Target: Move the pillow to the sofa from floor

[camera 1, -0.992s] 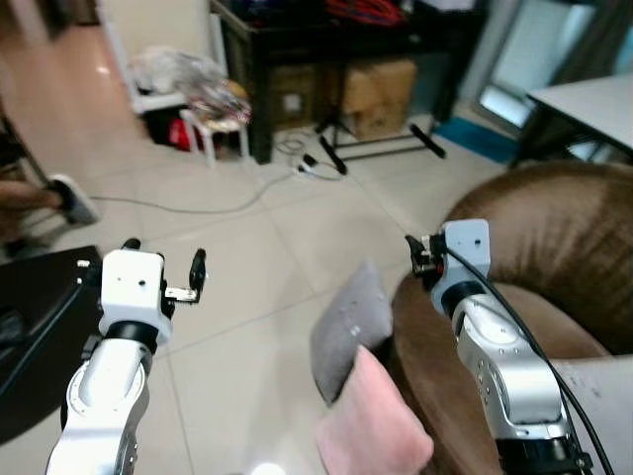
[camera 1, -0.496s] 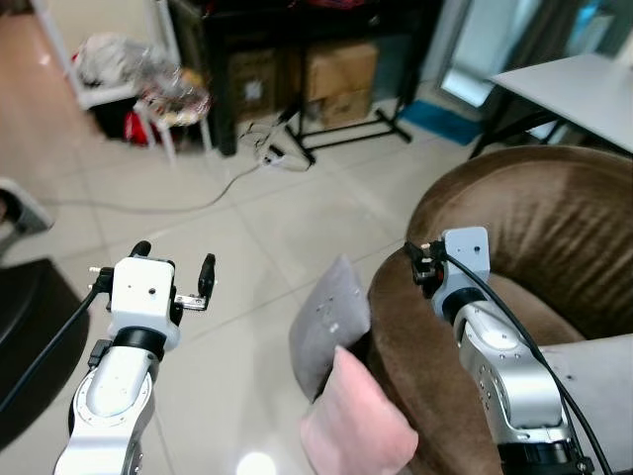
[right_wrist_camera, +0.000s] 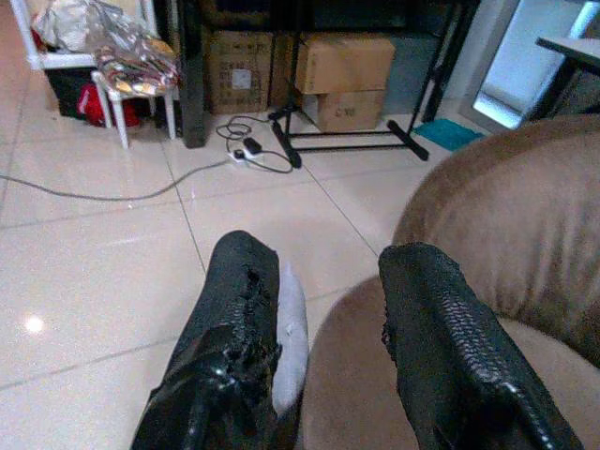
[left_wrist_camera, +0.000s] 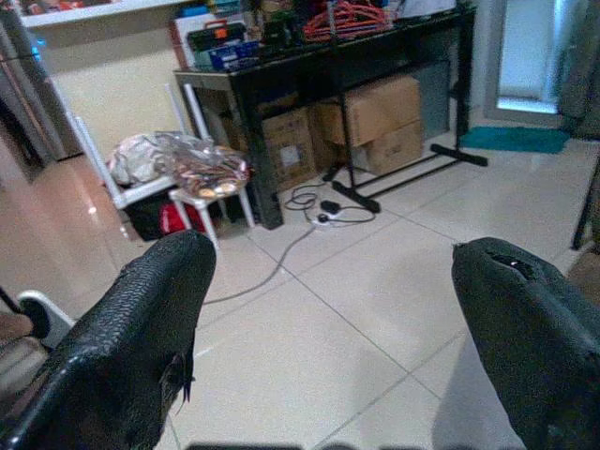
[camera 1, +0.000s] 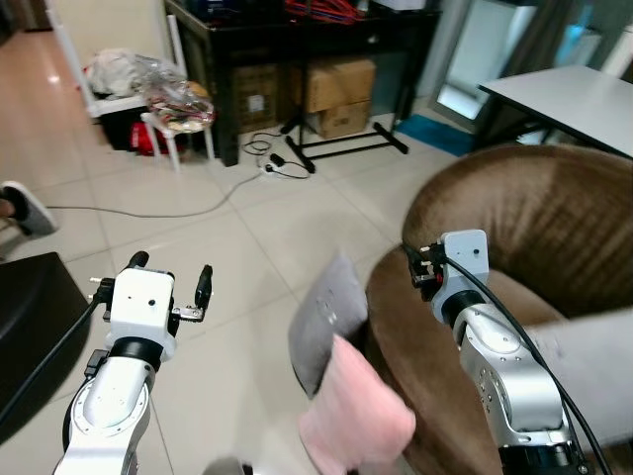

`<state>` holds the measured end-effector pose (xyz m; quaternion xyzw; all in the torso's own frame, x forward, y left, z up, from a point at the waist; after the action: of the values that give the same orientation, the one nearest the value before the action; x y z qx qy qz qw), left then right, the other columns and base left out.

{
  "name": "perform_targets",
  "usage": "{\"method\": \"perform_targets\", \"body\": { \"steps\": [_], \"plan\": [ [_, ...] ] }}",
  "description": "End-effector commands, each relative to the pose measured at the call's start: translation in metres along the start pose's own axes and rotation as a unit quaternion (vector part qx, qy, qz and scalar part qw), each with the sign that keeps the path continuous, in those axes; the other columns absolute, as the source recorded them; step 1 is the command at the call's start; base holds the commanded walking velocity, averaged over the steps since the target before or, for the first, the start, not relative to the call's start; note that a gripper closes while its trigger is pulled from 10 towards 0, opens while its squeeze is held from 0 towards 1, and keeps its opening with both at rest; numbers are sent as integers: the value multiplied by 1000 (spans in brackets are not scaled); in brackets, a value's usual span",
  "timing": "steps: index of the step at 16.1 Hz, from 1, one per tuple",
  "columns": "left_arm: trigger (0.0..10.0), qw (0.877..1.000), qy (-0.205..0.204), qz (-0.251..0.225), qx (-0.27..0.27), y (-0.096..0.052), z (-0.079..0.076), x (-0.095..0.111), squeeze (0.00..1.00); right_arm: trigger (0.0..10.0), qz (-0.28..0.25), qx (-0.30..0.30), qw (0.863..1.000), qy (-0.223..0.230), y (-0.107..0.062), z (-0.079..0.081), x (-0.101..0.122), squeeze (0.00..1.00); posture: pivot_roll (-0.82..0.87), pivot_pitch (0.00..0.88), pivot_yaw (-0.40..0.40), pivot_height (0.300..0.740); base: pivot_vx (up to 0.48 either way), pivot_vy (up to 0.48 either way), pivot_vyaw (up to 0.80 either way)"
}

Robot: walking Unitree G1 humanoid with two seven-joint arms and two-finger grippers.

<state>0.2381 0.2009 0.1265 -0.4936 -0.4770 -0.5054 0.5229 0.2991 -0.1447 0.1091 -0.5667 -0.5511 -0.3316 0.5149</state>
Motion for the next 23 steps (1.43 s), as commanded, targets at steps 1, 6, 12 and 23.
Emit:
{"method": "perform_targets", "body": {
  "steps": [1, 6, 12, 23],
  "plan": [
    [10000, 1000, -4, 1, -5, 0, -3, -1, 0, 10000, 5, 4, 1000, -2, 2, 1, -3, 0, -24, 0, -63, 637, 0, 0, 0],
    [10000, 1000, 6, -4, 16, 1, 5, -1, 0, 10000, 4, -10, 1000, -11, 5, -5, -3, 0, -12, 0, -72, 587, 0, 0, 0],
    [10000, 999, -31, -3, 27, -1, 4, -3, 588, 10000, -54, 18, 998, -35, 6, -2, 10, 1000, 5, 0, -100, 577, 0, 0, 0],
    [10000, 999, -4, -7, 33, -2, 12, -2, 984, 10000, -38, 49, 998, -31, 4, 5, -5, 1000, -10, 0, -49, 577, 0, 0, 0]
  ]
}}
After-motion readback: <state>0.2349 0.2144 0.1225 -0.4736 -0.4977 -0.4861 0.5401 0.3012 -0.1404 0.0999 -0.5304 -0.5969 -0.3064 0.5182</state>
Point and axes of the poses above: a point about 5 cm out from each wrist's last joint towards the gripper, its own y axis pointing out of the wrist towards the gripper, its own x axis along the axis of the wrist's last joint, z = x × y, the point moved 2 cm from there along y, pointing out of the wrist towards the gripper, and after that the axes turned 12 degrees about -y, right-handed, at the moved point
